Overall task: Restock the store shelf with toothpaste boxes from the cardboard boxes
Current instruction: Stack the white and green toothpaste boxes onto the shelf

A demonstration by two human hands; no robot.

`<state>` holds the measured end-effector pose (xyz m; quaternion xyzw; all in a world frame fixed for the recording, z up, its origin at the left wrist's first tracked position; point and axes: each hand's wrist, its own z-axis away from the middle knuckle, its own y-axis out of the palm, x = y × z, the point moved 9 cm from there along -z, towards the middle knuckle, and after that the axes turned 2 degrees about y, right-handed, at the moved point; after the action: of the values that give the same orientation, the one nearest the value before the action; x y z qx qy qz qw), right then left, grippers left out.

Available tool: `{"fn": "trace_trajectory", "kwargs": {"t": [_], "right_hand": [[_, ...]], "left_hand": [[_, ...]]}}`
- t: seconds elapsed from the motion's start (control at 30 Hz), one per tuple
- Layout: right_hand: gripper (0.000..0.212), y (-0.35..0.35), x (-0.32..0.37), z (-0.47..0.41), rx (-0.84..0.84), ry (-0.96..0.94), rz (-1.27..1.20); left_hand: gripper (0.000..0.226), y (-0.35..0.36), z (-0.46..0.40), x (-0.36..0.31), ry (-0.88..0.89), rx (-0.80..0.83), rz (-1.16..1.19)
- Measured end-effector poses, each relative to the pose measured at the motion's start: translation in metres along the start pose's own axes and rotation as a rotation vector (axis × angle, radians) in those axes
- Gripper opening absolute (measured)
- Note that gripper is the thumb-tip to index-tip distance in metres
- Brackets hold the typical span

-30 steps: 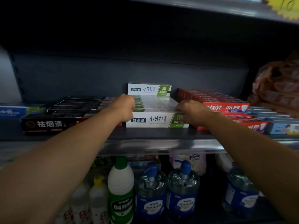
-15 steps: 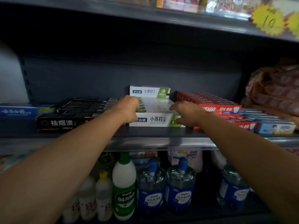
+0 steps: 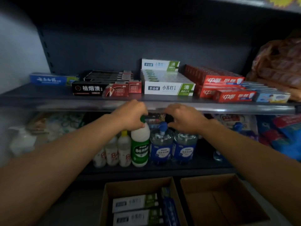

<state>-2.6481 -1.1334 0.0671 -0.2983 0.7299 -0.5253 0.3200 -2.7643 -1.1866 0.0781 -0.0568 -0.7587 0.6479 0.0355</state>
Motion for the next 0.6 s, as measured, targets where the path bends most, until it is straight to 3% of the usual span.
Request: {"fn": "trace_trajectory", "kwargs": {"t": [0.17, 0.37, 0.6], "right_hand": [[0.046, 0.047, 0.038, 0.027, 0.107, -0.037, -0.038], [0.051, 0.086, 0.068, 0.044, 0.231, -0.026, -0.094], [0.051, 0.167, 0.104, 0.066, 0.389, -0.059, -0.196]], "left_hand": [[0.053, 0.054, 0.035, -0.001, 0.004, 0.108, 0.066], [0.032, 0.103, 0.059, -0.004, -0.01, 0.184, 0.12], [0.025, 0.178, 0.087, -0.001, 0.005, 0.324, 0.215]]}}
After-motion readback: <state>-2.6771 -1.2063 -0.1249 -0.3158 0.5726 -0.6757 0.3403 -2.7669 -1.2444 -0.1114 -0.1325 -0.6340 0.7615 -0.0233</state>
